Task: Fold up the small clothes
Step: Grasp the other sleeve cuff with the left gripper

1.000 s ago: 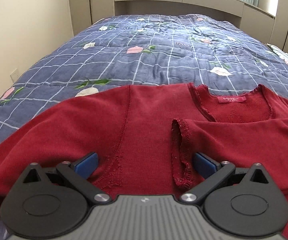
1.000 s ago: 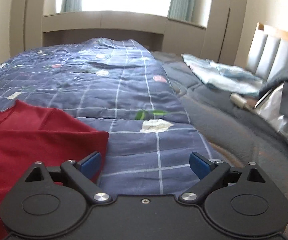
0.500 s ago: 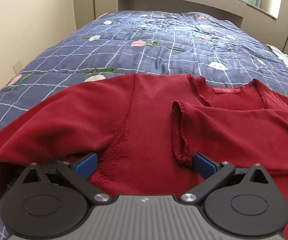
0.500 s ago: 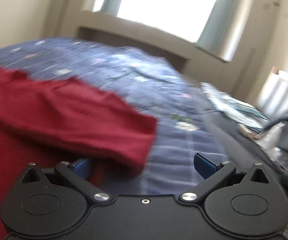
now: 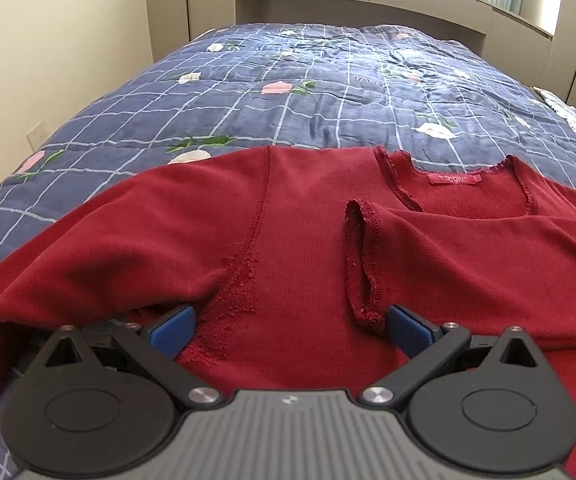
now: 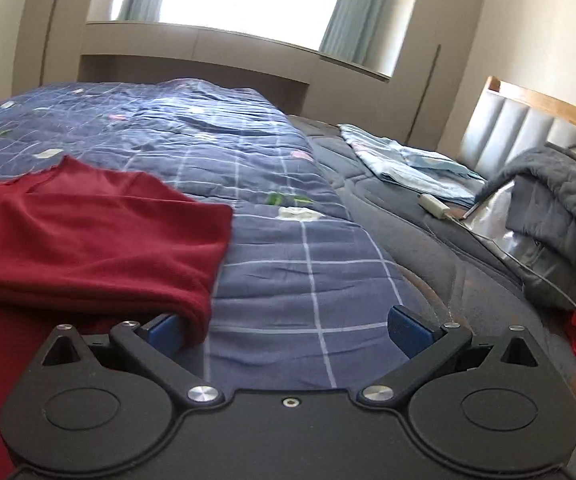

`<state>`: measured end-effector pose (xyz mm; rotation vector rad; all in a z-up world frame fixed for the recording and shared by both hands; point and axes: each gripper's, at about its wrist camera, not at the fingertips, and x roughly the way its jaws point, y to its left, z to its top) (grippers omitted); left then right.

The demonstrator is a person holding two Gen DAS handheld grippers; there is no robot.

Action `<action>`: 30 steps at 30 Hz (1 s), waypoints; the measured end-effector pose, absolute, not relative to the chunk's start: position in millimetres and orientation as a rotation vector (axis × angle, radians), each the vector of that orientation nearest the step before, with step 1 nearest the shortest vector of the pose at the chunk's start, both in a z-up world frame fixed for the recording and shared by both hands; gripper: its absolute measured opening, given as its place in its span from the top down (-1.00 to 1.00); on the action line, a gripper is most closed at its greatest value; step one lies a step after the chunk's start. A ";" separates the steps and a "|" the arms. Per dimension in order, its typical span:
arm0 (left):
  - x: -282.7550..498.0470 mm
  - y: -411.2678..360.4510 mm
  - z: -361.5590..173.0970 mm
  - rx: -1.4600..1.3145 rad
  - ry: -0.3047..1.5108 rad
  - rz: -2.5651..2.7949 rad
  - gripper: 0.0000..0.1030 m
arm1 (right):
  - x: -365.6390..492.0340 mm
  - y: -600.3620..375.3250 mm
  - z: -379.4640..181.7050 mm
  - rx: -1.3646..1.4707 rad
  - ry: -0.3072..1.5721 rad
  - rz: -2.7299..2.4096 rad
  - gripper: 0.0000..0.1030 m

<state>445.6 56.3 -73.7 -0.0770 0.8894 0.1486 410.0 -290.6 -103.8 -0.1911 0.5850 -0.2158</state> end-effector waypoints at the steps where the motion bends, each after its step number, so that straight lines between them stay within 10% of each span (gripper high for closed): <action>1: 444.9 55.8 -71.9 -0.067 0.892 0.143 -0.99 | 404.9 -289.7 -99.8 -0.185 0.579 -0.194 -0.99; 24: 213.2 285.3 -56.8 -0.715 0.682 0.730 -0.98 | 288.4 -166.4 -38.6 -0.046 0.610 0.327 -0.99; 30: 204.7 304.1 -57.6 -0.757 0.594 0.873 -0.37 | 281.9 -137.2 -41.0 -0.065 0.624 0.370 -0.99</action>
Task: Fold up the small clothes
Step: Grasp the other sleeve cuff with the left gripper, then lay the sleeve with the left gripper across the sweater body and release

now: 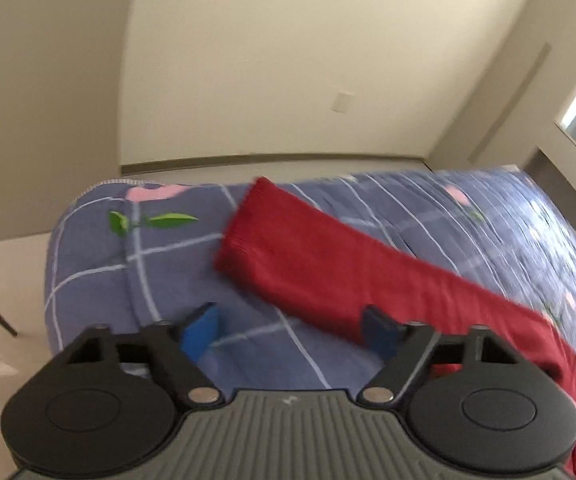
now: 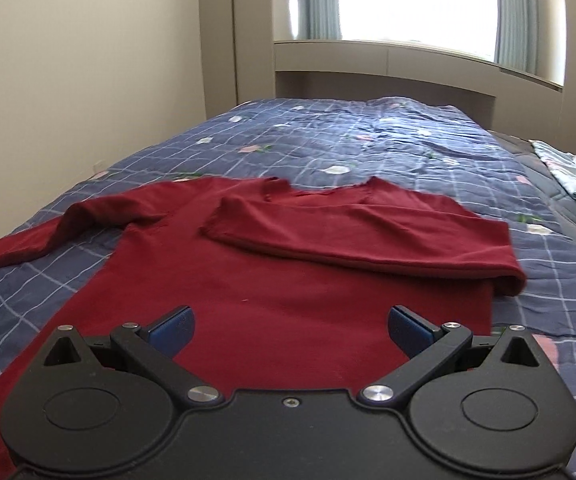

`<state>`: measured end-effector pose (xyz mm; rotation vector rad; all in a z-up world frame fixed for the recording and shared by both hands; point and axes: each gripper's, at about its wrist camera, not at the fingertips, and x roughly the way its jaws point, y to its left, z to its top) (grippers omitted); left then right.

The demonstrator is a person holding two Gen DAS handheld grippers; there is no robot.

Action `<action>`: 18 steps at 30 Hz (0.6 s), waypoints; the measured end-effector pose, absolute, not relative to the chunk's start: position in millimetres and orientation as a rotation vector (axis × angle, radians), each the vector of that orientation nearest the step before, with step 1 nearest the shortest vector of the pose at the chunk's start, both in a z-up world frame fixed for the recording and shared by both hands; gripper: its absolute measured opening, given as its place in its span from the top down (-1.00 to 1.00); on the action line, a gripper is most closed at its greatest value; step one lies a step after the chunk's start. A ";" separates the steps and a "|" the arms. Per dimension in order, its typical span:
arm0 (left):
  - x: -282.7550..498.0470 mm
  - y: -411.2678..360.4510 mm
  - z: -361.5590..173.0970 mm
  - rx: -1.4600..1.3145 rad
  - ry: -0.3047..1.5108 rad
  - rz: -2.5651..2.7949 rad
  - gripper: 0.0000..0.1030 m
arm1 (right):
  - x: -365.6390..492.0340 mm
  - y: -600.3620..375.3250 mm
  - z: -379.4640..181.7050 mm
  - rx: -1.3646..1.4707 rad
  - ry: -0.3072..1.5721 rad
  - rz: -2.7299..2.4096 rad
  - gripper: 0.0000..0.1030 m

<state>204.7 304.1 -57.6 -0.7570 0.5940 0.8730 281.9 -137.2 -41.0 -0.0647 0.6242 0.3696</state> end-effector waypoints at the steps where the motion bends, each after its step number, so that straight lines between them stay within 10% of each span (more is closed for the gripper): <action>1: 203.0 308.6 -58.0 -0.772 0.580 0.885 -0.26 | 283.5 -134.8 -42.5 -0.066 0.628 0.374 -0.99; 6: 197.3 326.8 -64.4 -0.840 0.515 0.921 0.83 | 288.7 -127.5 -48.9 -0.060 0.647 0.390 -0.99; 18: 284.1 314.5 41.6 -0.561 0.258 0.624 0.95 | 298.4 -145.7 -56.2 -0.010 0.636 0.383 -0.99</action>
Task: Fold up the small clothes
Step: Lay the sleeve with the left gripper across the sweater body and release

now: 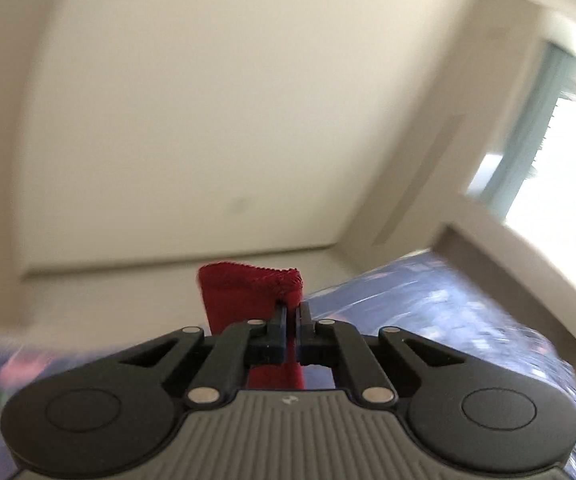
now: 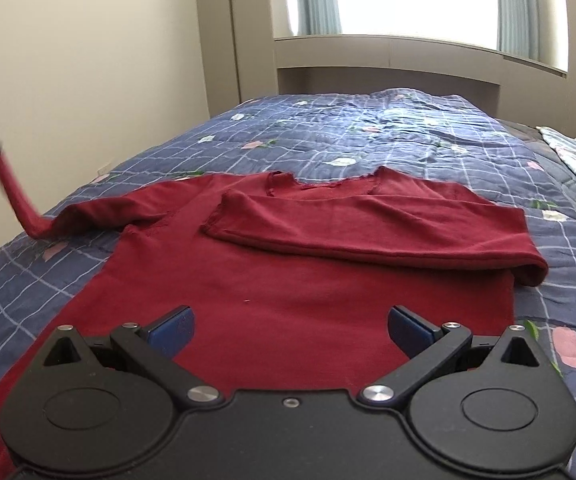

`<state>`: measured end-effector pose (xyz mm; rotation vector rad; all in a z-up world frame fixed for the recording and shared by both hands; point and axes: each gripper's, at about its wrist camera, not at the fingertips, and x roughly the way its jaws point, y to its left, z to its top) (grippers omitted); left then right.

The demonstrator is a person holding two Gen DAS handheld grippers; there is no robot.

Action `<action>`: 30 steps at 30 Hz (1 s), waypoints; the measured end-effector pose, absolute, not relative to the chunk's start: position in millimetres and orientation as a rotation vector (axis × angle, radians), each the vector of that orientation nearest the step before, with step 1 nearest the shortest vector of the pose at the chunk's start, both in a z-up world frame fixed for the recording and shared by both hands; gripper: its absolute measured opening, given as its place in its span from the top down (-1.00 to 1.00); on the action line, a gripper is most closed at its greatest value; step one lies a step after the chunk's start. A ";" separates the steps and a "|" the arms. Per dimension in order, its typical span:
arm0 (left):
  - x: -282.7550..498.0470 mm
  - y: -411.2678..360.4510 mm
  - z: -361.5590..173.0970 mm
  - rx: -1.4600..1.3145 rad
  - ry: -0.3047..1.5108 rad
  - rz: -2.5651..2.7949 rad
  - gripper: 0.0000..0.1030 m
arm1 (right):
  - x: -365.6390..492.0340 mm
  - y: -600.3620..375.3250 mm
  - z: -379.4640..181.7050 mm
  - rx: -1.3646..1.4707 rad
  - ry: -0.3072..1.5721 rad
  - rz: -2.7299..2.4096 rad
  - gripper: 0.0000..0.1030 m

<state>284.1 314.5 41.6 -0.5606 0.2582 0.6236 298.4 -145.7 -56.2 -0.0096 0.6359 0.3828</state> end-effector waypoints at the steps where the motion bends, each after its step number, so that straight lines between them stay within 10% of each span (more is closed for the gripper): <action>1: 296.9 304.2 54.6 -0.518 0.244 0.575 0.95 | 299.3 -150.3 -56.9 -0.003 0.636 0.376 -0.99; 11: 407.9 127.6 101.9 -0.189 0.273 0.026 0.94 | 307.7 -213.3 -60.9 0.025 0.628 0.243 -0.99; 25: 446.1 -27.2 -62.0 -0.024 0.668 -0.341 0.93 | 304.7 -316.5 -84.4 0.063 0.667 0.051 -0.99; 28: 428.1 -28.9 -66.8 -0.022 0.700 -0.354 0.72 | 309.1 -317.7 -87.0 0.078 0.671 0.061 -0.99; 30: 417.4 -27.5 -60.7 -0.017 0.704 -0.352 0.03 | 313.7 -314.8 -86.6 0.072 0.663 0.075 -0.99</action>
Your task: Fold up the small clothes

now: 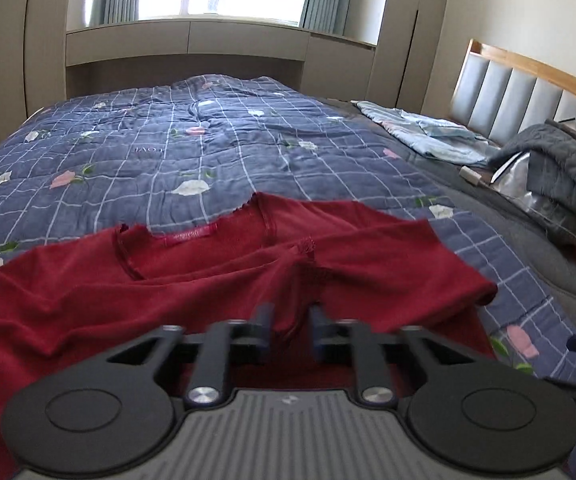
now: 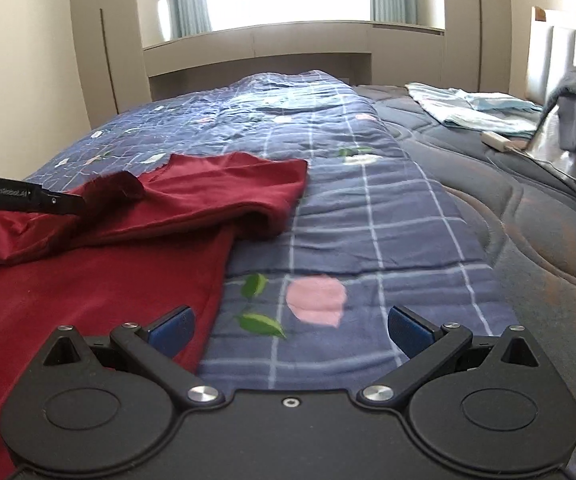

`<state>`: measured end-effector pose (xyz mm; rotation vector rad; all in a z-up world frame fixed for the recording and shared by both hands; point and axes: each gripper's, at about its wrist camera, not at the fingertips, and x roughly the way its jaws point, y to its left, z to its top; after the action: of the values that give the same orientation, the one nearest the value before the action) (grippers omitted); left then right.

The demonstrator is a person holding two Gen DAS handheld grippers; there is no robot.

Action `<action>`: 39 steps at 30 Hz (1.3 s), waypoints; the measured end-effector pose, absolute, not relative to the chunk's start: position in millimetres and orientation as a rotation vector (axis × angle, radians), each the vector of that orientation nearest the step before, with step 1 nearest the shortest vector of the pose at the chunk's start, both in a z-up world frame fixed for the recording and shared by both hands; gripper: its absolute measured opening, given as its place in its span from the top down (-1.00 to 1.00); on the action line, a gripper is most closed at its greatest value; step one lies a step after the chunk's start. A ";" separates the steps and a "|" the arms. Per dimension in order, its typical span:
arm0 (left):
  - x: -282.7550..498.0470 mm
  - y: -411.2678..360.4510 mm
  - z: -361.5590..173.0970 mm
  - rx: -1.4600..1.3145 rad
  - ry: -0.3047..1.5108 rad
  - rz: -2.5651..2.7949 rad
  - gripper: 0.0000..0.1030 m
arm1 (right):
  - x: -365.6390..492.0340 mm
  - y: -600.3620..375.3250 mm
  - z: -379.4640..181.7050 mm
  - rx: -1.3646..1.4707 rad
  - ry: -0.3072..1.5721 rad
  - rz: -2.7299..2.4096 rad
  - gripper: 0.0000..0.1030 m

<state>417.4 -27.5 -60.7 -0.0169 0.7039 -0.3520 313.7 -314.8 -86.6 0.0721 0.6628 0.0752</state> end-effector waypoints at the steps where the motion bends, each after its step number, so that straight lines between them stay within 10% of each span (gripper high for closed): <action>1: 413.0 -24.9 -57.8 -0.020 0.699 -0.348 -0.15 | 318.0 -311.4 -85.3 0.067 0.658 0.082 -0.99; 11: 382.6 49.0 -29.2 -0.095 0.705 -0.194 -0.97 | 383.5 -250.1 -63.7 0.099 0.617 0.353 -0.99; 20: 346.7 148.0 -59.9 0.024 0.762 0.157 -0.99 | 457.1 -180.4 -81.5 0.165 0.733 0.488 -0.86; 23: 346.6 171.2 -76.0 0.054 0.777 0.206 -0.99 | 472.3 -175.6 -85.8 0.205 0.745 0.444 -0.62; 28: 356.0 187.5 -88.3 0.049 0.772 0.204 -0.99 | 481.5 -170.3 -80.6 0.174 0.745 0.400 0.71; 39: 370.8 177.1 -88.9 0.023 0.706 0.126 -0.95 | 491.2 -203.9 -43.1 0.236 0.612 0.332 0.80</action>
<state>370.8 177.1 -88.9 0.0232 0.7062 0.1262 491.2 -203.9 -43.1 0.2355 0.6124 0.3320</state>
